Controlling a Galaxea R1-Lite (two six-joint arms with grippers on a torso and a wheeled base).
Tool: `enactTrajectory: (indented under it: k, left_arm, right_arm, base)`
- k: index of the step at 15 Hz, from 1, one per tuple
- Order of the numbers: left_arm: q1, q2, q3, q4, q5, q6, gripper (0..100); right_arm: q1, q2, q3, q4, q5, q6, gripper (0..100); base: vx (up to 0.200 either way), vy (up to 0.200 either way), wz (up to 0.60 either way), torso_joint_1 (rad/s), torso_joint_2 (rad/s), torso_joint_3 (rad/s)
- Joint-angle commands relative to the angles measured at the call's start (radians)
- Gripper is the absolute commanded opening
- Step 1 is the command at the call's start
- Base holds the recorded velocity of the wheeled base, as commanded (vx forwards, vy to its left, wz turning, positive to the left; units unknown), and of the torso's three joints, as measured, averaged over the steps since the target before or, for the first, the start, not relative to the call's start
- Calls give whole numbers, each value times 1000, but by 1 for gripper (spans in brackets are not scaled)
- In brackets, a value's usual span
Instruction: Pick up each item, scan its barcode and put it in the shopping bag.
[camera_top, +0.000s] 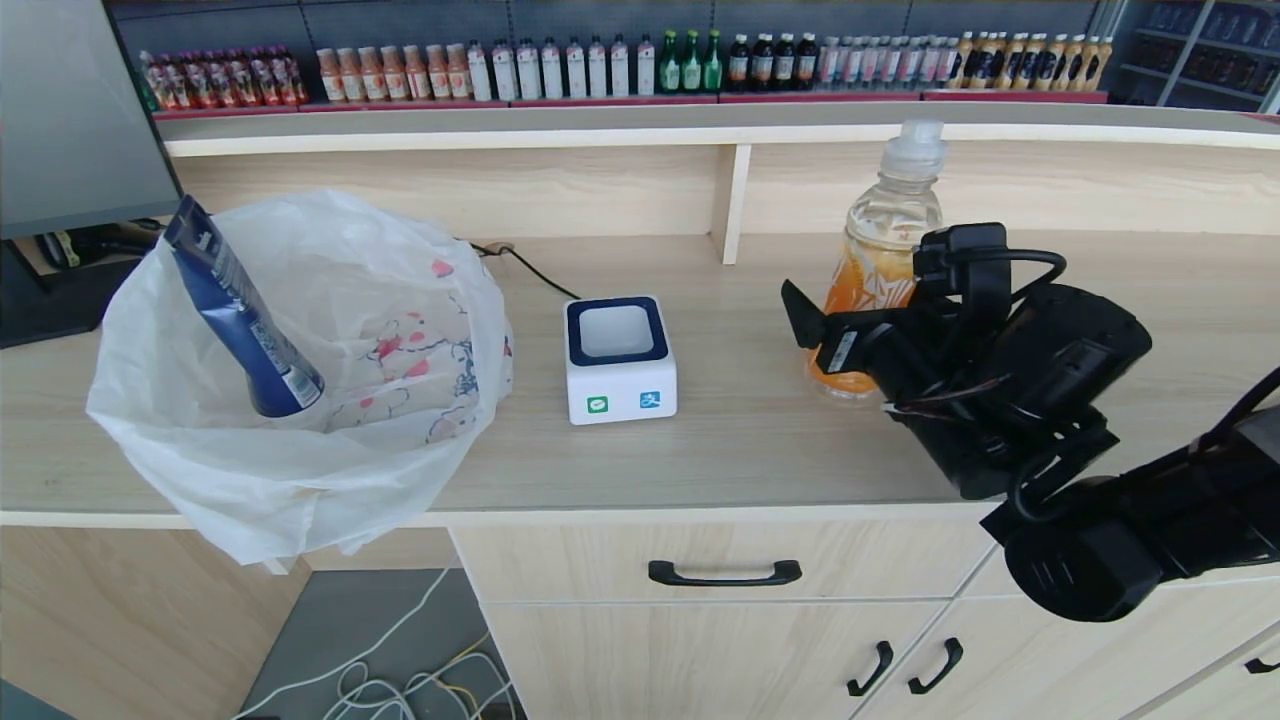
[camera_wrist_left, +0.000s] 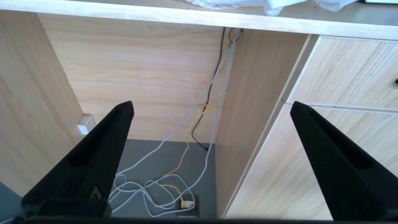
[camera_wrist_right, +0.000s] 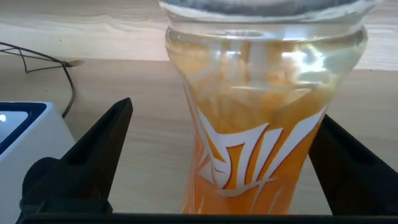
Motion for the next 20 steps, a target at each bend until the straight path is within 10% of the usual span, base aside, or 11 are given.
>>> enactTrajectory:
  k: [1, 17, 18, 20]
  left_arm:
    - [0, 0, 0, 0, 0, 0, 100]
    - [0, 0, 0, 0, 0, 0, 100]
    - [0, 0, 0, 0, 0, 0, 100]
    - [0, 0, 0, 0, 0, 0, 100]
  right_arm:
    - [1, -1, -25, 11, -1, -1, 100]
    - [1, 8, -76, 55, 1, -1, 100]
    - [1, 9, -76, 55, 1, -1, 0]
    - [5, 11, -74, 55, -2, -1, 0]
  base:
    - [0, 0, 0, 0, 0, 0]
    - [0, 0, 0, 0, 0, 0]
    - [0, 0, 0, 0, 0, 0]
    - [0, 0, 0, 0, 0, 0]
